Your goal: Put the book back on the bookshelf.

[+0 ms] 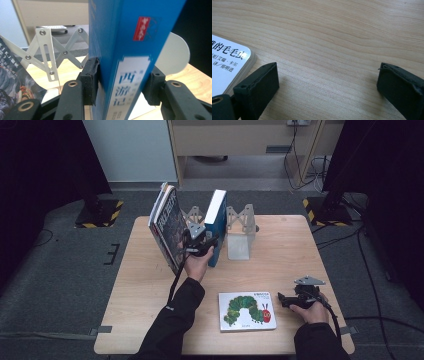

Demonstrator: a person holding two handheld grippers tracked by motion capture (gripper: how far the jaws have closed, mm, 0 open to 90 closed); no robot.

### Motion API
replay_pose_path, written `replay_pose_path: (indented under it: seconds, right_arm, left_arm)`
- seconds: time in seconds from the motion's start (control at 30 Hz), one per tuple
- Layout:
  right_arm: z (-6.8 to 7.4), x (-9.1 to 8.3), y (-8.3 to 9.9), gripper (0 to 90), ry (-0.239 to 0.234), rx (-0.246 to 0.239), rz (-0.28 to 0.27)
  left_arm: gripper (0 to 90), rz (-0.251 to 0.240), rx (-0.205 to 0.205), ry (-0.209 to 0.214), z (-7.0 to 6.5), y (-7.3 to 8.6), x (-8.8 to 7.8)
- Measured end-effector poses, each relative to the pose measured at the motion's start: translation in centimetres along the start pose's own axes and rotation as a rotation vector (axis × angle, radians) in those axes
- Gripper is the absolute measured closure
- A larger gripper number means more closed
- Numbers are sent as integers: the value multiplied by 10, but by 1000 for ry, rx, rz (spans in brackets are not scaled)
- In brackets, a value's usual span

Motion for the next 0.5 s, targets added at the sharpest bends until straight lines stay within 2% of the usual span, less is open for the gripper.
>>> replay_pose_path:
  seconds: [0.17, 0.3, 0.5]
  right_arm:
    - [0, 0, 0, 43, 1, -3, 0]
    - [0, 0, 0, 43, 1, -3, 0]
    - [0, 0, 0, 43, -1, -2, 2]
  left_arm:
    - [542, 14, 10, 37, 3, 11, -10]
    - [570, 26, 9, 46, 5, 14, -10]
    - [571, 42, -4, 29, -1, 11, -7]
Point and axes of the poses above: each handheld gripper's, and its own axes: x roughly forward along the jaws, y roughly out of its underside, z roughly to its left, the point moved 5 cm from there along x, roughly forward along the jaws
